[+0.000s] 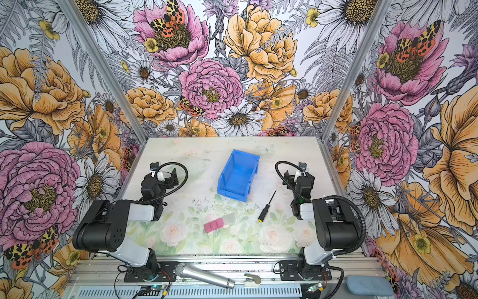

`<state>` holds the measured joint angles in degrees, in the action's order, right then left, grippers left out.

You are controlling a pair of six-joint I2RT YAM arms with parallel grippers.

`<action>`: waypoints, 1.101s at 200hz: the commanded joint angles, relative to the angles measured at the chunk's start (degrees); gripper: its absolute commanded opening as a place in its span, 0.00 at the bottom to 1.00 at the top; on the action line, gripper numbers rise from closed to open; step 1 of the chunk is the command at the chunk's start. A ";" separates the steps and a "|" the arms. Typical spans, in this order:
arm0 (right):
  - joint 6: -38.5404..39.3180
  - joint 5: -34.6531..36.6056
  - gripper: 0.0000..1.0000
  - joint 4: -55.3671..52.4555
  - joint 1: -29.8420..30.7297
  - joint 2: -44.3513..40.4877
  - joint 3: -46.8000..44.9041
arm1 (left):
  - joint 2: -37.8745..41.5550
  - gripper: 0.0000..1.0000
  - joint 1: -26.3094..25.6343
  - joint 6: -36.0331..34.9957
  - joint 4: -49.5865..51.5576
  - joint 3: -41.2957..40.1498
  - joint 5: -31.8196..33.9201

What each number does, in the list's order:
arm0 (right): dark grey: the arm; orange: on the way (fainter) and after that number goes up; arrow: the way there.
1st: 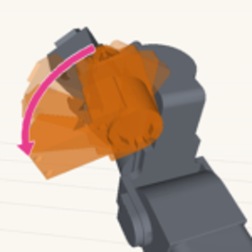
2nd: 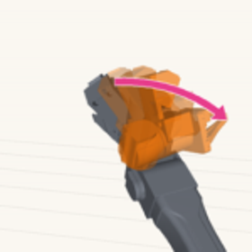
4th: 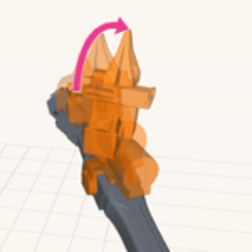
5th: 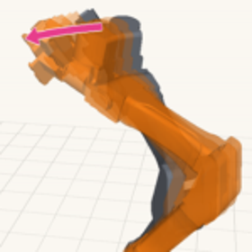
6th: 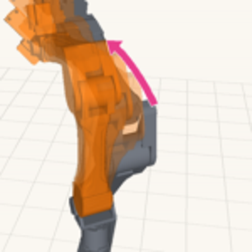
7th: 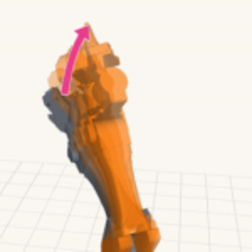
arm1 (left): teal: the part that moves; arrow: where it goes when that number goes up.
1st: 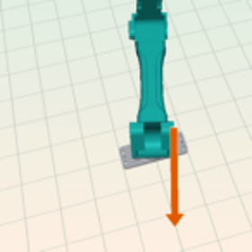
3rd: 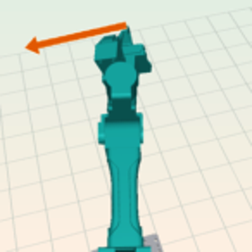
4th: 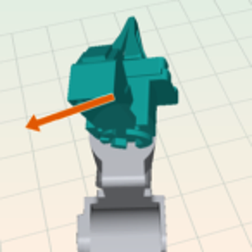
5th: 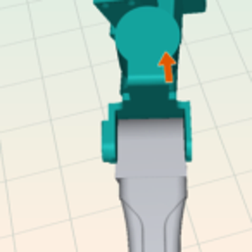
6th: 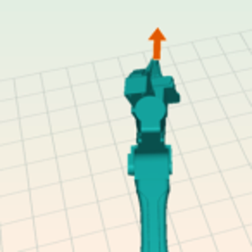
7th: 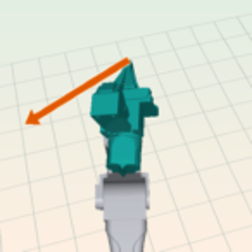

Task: Put the screwdriver in the bin
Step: Pick up the screwdriver from the center of the table.

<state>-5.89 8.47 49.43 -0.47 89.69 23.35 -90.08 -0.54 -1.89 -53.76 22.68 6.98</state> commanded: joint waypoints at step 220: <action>0.68 -0.68 1.00 0.35 -0.49 -1.63 -0.89 | 1.31 0.99 0.54 0.40 0.49 -0.88 -2.85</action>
<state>-5.87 8.45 49.45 -0.47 89.27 22.63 -90.08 -0.69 -1.89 -53.76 21.82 5.96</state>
